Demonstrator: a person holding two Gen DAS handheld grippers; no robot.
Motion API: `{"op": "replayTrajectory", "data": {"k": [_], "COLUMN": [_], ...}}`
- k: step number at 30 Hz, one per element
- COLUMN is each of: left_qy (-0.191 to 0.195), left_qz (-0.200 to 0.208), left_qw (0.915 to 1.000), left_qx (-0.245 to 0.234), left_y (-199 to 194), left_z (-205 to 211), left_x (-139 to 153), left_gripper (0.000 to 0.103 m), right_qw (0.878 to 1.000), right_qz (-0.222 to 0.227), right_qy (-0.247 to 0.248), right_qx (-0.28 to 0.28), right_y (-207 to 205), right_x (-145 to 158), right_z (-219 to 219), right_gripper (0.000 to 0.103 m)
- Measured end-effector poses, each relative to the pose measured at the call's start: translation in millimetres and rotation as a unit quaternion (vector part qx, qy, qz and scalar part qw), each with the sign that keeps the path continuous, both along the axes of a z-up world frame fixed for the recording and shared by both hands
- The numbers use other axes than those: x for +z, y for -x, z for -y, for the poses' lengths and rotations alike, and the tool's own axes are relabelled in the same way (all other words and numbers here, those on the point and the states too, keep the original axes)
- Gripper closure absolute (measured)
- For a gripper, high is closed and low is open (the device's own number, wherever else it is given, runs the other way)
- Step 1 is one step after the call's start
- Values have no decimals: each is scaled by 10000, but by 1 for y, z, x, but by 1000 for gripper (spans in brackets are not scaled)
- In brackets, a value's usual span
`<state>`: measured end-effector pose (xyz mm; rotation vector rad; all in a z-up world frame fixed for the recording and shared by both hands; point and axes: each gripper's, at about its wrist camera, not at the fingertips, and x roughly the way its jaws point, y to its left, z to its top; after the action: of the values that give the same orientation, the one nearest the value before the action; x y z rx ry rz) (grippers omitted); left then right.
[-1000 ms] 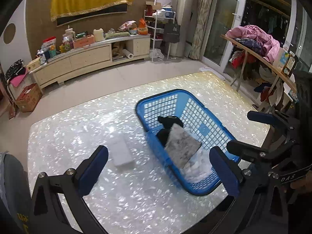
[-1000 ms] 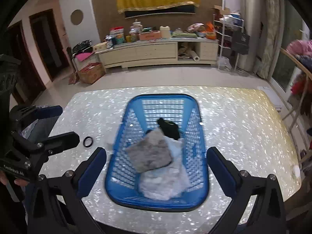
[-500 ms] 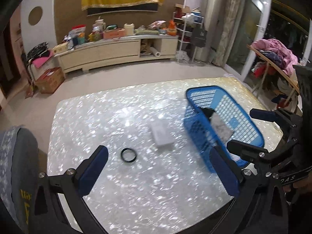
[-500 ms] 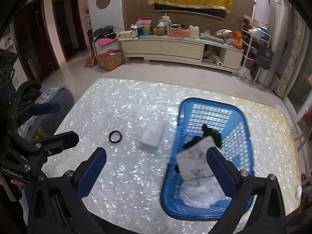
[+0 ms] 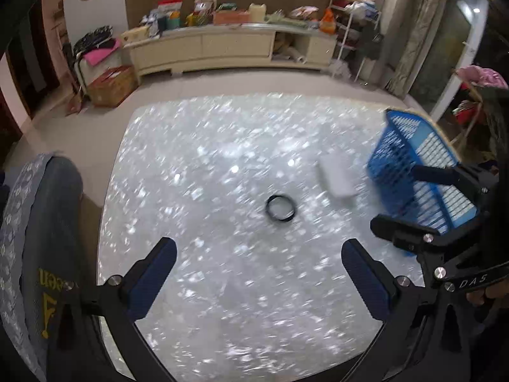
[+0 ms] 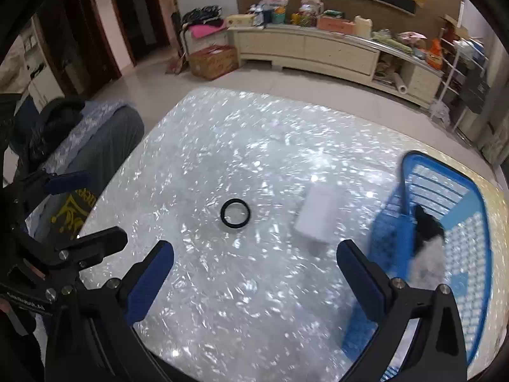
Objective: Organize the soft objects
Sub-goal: 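Withdraw both tools and move the right tool to the black rubber ring, then grasp the black rubber ring with the right tool and lift it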
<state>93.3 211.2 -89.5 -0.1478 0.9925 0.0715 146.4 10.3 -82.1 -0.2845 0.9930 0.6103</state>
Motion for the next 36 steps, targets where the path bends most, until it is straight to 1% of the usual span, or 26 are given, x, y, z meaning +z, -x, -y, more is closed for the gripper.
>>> {"op": "replayTrajectory", "data": {"k": [3,5,8,10,12,14,16,19,21,24,26,27,28,30,32,33,34,36], "left_qy": [58,42,-22,31,136,170,179,202,213,150,110,115,127,152,140,134,135,149], "left_qz": [-174,-290,-422,-488,-540,-575,-611,-650,-684,-715,-724,-722,-721,-731,-755,-755,-751,-714], "left_qw": [9998,9994,9989,9985,9981,9978,9976,9973,9971,9972,9972,9972,9972,9971,9969,9969,9969,9972], "left_qx": [105,179,224,249,272,289,288,293,239,174,148,145,145,154,168,171,171,163], "left_y": [-3,-6,-10,-12,-17,-22,-27,-34,-38,-42,-44,-44,-44,-45,-46,-46,-45,-45], "left_z": [-15,-24,-34,-39,-46,-51,-54,-57,-58,-56,-55,-55,-56,-56,-56,-56,-56,-56], "left_x": [-18,-30,-46,-55,-65,-73,-80,-87,-93,-98,-100,-101,-102,-103,-104,-105,-105,-103], "left_gripper": [0,0,0,0,0,0,0,0,0,0,0,0,0,0,0,0,0,0], "right_qw": [9999,9996,9988,9982,9974,9968,9965,9955,9948,9944,9938,9936,9934,9941,9944,9944,9942,9937], "right_qz": [-49,-161,-321,-386,-478,-567,-642,-754,-834,-881,-942,-970,-977,-872,-780,-739,-688,-694], "right_qy": [77,86,121,219,285,334,354,426,444,495,513,516,531,575,623,662,707,670], "right_qx": [140,229,357,412,462,444,409,387,371,306,280,279,269,296,341,369,430,568], "right_y": [-2,-8,-12,-17,-22,-27,-31,-37,-42,-50,-54,-56,-56,-56,-54,-55,-53,-50], "right_x": [-13,-26,-40,-52,-63,-73,-83,-96,-105,-115,-122,-124,-126,-127,-127,-129,-129,-129], "right_z": [-18,-29,-45,-54,-61,-65,-70,-76,-81,-83,-84,-84,-83,-84,-85,-88,-90,-94], "right_gripper": [2,7,9,10,13,17,18,24,24,30,38,40,45,52,71,76,85,92]}}
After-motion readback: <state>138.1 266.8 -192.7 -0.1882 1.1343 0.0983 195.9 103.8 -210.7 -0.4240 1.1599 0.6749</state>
